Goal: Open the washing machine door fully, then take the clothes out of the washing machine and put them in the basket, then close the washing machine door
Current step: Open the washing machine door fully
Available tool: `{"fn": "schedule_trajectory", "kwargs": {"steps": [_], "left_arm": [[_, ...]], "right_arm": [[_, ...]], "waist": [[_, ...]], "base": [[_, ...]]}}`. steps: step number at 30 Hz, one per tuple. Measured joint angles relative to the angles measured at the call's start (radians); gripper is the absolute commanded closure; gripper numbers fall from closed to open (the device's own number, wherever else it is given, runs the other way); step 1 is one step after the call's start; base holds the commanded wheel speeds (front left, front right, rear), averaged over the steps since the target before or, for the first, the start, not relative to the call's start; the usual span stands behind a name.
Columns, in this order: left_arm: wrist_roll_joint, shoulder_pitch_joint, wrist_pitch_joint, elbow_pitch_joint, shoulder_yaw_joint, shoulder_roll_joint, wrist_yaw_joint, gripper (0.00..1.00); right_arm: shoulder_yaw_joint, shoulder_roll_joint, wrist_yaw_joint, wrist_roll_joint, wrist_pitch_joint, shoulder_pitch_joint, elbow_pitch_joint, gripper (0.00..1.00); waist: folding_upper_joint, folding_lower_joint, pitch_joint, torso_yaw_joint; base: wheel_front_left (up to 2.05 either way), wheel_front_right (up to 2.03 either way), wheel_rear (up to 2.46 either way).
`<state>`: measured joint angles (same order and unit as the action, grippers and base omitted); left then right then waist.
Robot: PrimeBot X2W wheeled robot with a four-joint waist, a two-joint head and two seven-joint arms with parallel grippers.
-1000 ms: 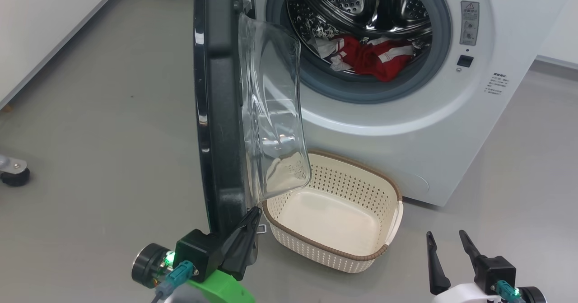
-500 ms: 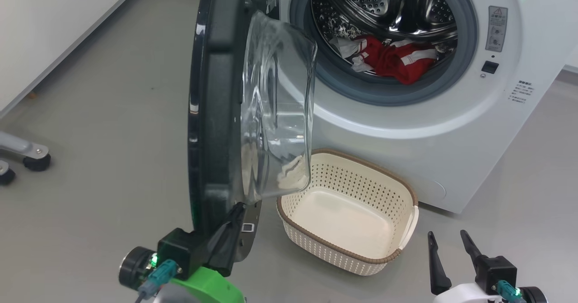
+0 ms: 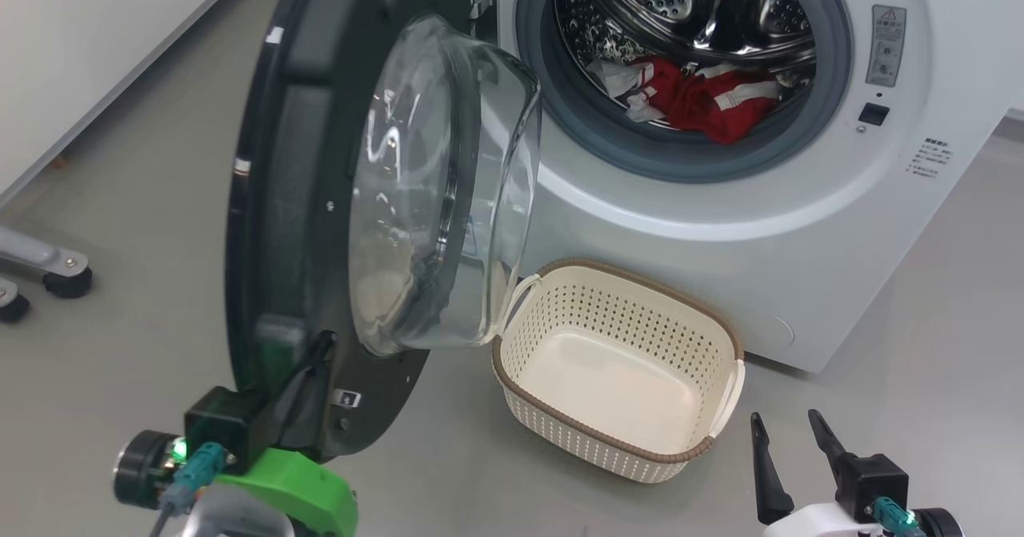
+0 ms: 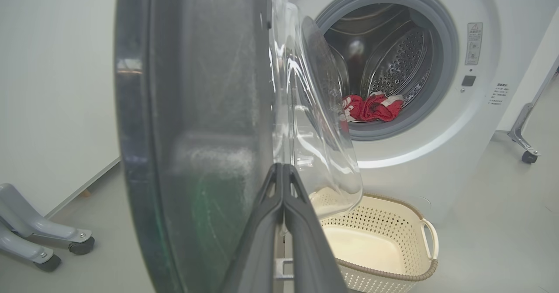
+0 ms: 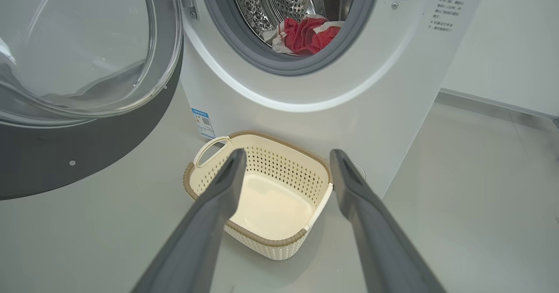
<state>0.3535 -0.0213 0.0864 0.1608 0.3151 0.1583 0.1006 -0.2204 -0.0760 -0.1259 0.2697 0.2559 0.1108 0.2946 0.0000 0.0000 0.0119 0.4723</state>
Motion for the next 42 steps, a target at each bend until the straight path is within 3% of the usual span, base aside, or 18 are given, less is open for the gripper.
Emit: {"fn": "schedule_trajectory", "kwargs": {"steps": [11, 42], "left_arm": [[-0.009, 0.001, -0.008, -0.044, -0.122, 0.031, 0.006, 1.0], [0.044, 0.137, -0.118, -0.316, -0.403, 0.03, 0.01, 1.0]], "right_arm": [[-0.004, -0.012, 0.0, -0.011, -0.005, -0.022, -0.005, 0.0], [0.003, -0.07, 0.001, -0.038, -0.041, -0.087, -0.03, 0.0]], "waist": [[0.0, 0.0, 0.036, -0.018], [0.0, 0.0, 0.116, -0.081]], "base": [[0.0, 0.0, 0.0], [0.0, 0.0, 0.0]]}}
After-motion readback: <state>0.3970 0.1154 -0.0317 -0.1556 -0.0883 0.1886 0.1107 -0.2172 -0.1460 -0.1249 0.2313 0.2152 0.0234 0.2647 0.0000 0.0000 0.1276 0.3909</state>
